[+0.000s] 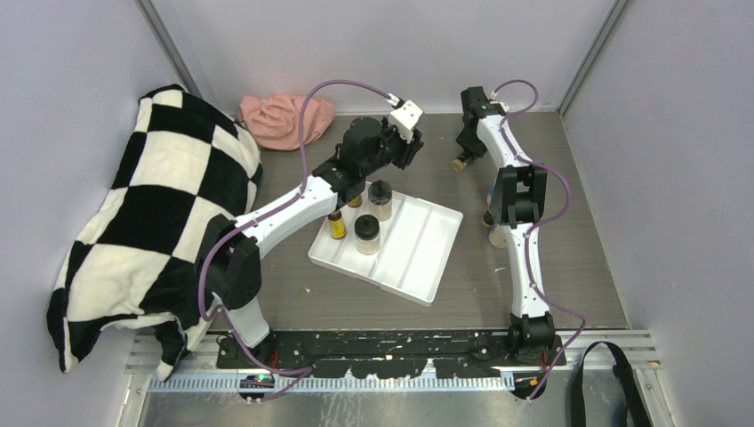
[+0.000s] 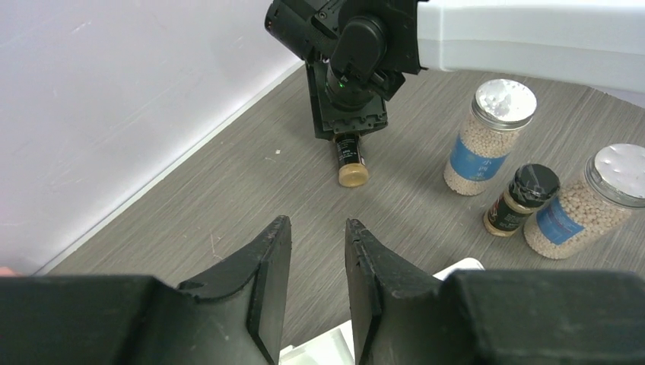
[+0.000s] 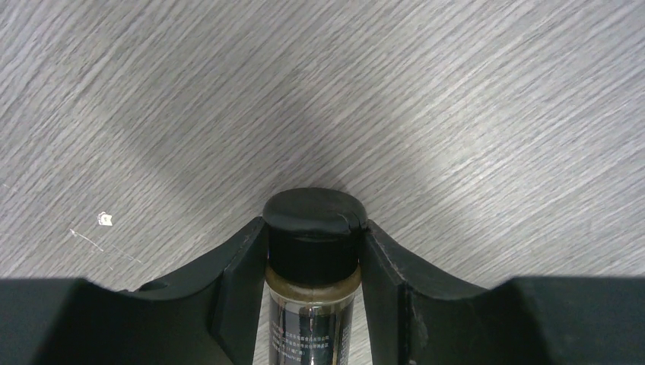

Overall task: Organize the condiment bottles
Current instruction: Pick up the bottle from the center of the board.

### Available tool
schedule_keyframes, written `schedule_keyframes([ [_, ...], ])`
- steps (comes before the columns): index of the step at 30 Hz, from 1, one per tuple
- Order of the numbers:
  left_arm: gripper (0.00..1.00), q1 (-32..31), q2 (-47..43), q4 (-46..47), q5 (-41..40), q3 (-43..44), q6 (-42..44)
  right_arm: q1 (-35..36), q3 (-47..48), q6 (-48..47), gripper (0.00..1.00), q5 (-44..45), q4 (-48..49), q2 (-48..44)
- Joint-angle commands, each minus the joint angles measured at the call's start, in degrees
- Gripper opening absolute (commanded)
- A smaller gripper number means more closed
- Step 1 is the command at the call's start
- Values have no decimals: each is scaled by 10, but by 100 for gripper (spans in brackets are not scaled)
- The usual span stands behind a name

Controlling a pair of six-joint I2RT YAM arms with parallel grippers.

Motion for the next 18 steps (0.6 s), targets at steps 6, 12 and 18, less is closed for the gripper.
schedule_keyframes([
  [6, 30, 3, -45, 29, -39, -4, -17, 33, -78, -88, 1, 46, 92, -107],
  [12, 51, 4, -90, 14, -91, -4, -18, 51, -141, -137, 1, 58, 142, -163],
  [18, 93, 7, -138, 5, -147, -7, -24, 71, -217, -165, 1, 65, 193, -229],
])
